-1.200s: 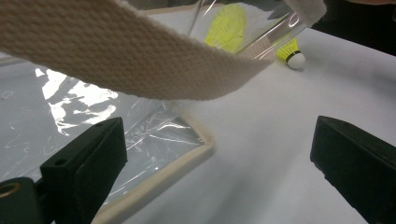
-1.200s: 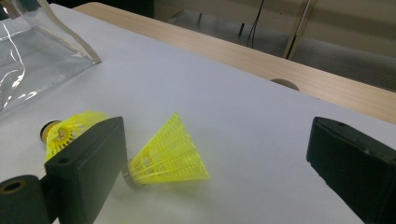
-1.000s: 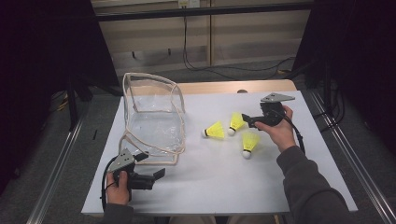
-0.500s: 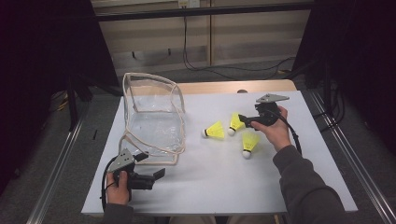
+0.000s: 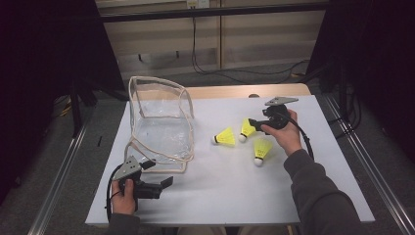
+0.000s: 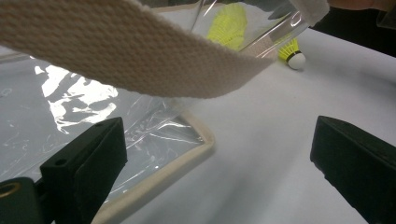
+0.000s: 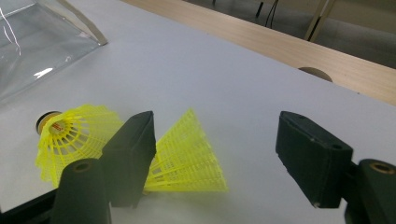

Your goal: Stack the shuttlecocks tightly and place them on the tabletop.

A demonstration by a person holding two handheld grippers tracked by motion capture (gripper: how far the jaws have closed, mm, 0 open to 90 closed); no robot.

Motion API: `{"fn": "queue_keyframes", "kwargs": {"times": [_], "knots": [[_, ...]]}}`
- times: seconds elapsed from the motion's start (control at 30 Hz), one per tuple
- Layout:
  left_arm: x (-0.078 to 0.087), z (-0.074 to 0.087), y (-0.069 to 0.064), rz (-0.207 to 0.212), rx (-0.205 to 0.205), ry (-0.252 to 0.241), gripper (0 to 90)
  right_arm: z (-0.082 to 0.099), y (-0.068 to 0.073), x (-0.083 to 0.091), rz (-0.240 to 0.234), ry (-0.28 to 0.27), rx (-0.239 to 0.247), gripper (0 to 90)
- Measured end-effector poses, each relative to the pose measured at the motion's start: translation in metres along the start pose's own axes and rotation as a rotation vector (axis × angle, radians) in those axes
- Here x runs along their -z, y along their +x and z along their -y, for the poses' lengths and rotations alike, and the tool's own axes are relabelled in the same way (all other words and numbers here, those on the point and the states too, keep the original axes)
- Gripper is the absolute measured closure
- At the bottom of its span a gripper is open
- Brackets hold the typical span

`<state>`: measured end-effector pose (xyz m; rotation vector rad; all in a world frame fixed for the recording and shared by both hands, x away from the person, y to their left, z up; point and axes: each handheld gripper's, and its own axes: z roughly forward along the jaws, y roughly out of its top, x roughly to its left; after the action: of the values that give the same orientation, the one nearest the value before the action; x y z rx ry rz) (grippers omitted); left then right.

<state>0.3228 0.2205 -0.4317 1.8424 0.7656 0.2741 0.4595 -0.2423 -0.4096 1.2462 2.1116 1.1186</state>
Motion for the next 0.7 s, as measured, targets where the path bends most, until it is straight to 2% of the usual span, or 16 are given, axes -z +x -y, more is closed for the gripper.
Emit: {"fn": "queue_keyframes", "kwargs": {"times": [0.4,0.7], "knots": [[0.0,0.0,0.0,-0.003,0.003,0.001,3.7,0.002,0.0,-0.01,-0.023,0.049,0.02,37.9],[0.0,0.001,0.001,-0.004,-0.001,0.005,3.6,0.004,0.0,-0.013,-0.04,0.079,0.027,41.3]]}}
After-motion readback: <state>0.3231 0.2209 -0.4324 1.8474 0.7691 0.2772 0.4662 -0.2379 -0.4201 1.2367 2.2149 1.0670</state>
